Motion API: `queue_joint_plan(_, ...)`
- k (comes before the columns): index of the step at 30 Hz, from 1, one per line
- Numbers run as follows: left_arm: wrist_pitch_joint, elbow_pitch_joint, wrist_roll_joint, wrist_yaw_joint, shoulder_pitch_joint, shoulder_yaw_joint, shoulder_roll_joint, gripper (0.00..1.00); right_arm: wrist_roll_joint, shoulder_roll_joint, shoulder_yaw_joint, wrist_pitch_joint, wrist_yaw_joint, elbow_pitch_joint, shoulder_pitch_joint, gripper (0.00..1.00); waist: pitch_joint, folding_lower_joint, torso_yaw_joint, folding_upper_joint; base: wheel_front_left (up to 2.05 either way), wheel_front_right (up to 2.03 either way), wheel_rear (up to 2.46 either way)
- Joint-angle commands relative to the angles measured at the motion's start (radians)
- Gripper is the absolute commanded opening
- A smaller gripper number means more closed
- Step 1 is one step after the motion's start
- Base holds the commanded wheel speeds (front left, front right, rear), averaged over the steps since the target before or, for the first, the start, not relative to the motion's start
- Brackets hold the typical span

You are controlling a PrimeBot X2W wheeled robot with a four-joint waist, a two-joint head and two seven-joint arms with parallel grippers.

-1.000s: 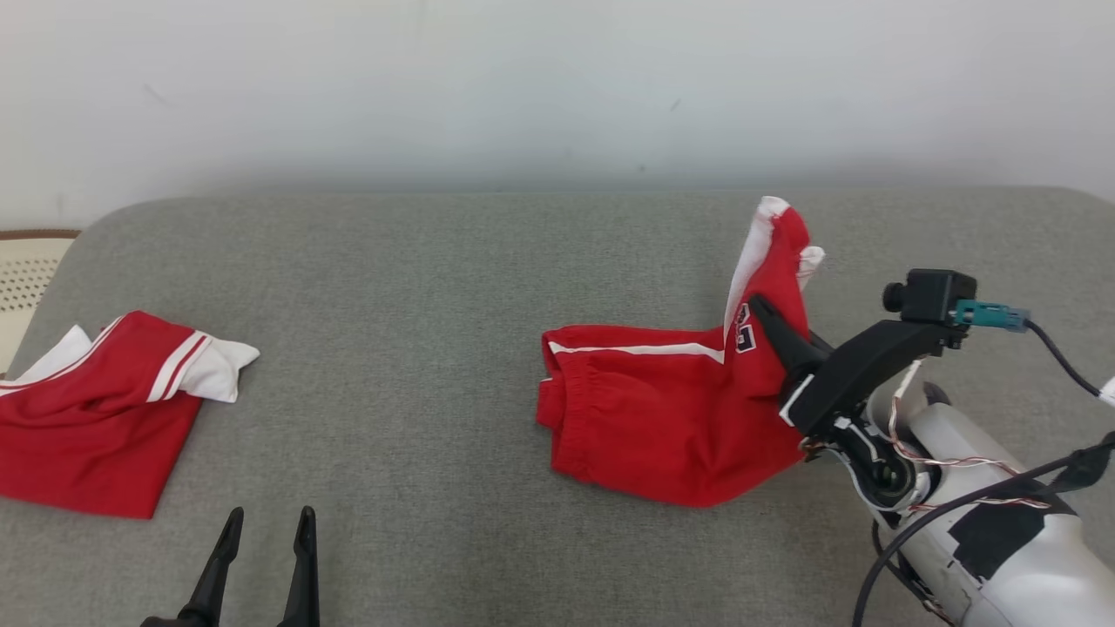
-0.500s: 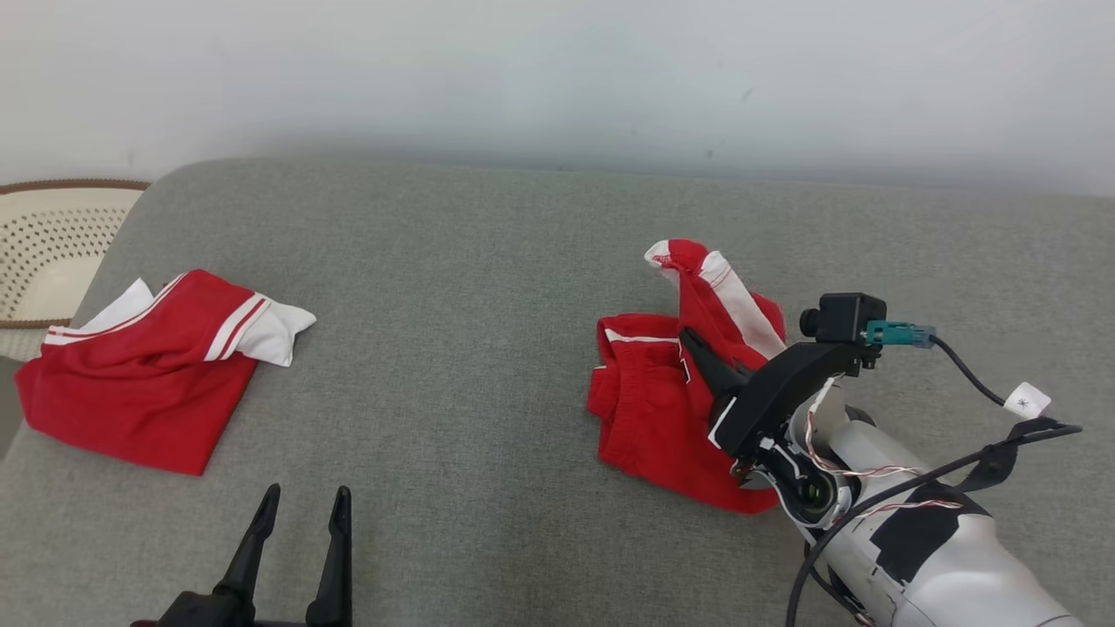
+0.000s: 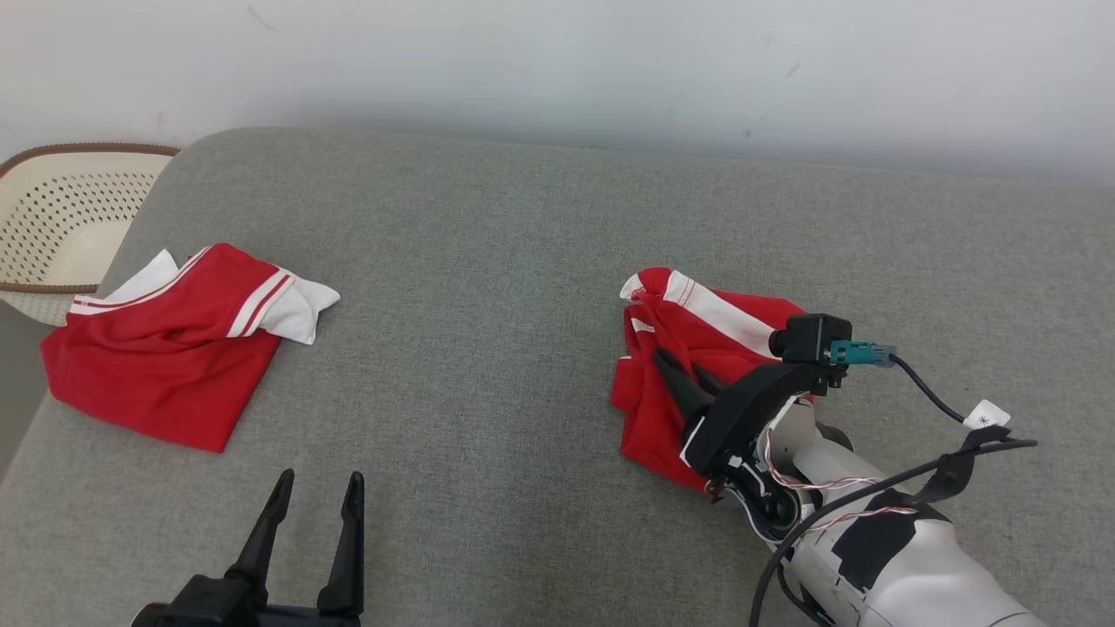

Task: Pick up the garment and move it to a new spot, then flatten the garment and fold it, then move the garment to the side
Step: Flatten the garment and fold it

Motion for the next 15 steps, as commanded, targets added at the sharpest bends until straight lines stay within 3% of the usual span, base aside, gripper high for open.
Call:
queue_joint_plan(1,-0.003,0.005,-0.002,0.002,-0.001,0.003,0.0,1.0,0.01,0.004,0.011,-0.012,0.0,-0.006,-0.006,1.0,-0.002,0.0,-0.001,-0.0001,0.0,0.0,0.0)
queue_joint_plan(9,-0.003,-0.001,0.01,0.0,0.022,0.031,0.0,1.0,0.017,-0.051,0.042,-0.12,0.0,-0.093,0.0,1.0,-0.023,0.0,-0.033,-0.0001,0.0,0.0,0.0)
queue_joint_plan(15,-0.003,-0.012,0.015,0.004,0.036,0.038,0.0,1.0,0.023,-0.129,0.028,-0.174,0.0,-0.183,0.007,1.0,-0.029,0.0,-0.058,-0.0001,0.0,0.0,0.0)
